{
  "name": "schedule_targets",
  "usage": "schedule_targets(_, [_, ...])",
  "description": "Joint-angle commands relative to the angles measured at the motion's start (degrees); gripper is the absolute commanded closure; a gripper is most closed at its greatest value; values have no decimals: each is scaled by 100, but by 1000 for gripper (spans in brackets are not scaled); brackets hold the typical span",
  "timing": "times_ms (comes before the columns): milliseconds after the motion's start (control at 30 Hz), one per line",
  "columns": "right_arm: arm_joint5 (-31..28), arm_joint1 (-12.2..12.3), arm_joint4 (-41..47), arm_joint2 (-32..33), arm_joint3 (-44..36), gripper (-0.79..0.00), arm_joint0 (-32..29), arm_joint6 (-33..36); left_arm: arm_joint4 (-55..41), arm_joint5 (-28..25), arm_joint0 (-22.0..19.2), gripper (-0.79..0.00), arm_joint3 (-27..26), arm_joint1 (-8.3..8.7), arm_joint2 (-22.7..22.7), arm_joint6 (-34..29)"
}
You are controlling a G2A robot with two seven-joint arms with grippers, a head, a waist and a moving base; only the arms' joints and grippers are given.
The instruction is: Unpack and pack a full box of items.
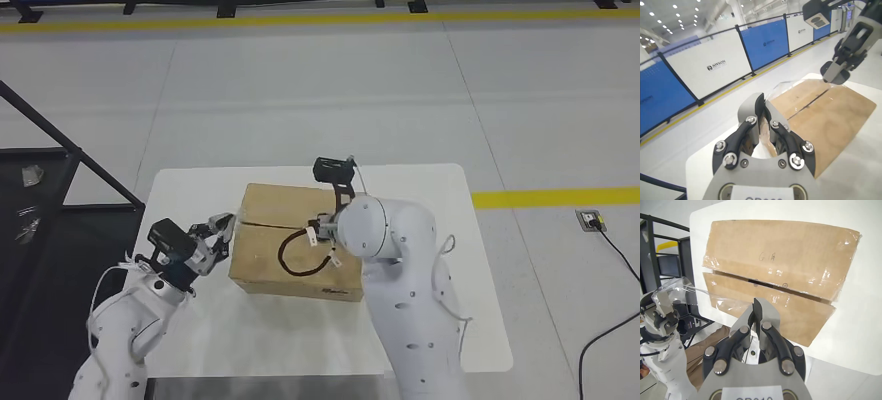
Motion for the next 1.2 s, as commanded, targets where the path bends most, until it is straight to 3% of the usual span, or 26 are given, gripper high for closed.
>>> schedule_targets(0, [-23, -49, 2, 117, 260, 0, 150, 25, -493, -386, -69, 0, 4, 23, -39, -496])
schedule_targets(267, [-135, -216, -64, 766, 916, 0, 612, 137, -2071, -808, -304, 0, 32, 113, -147, -2422])
schedule_targets(500, [-135, -326, -304, 1111, 1243, 0, 741, 137, -2982, -933, -450, 0, 186, 238, -278, -3660])
schedule_targets(600, [-136, -367, -355, 1211, 1281, 0, 767, 137, -3277, -875, -507, 0, 229, 272, -298, -3913])
schedule_targets(967, [-152, -374, -366, 1224, 1233, 0, 701, -19, -3448, -751, -445, 0, 284, 264, -234, -3877])
schedule_targets(1167, [-30, -355, -307, 1332, 1629, 0, 810, 31, -4306, -366, -673, 0, 434, 323, 24, -4915])
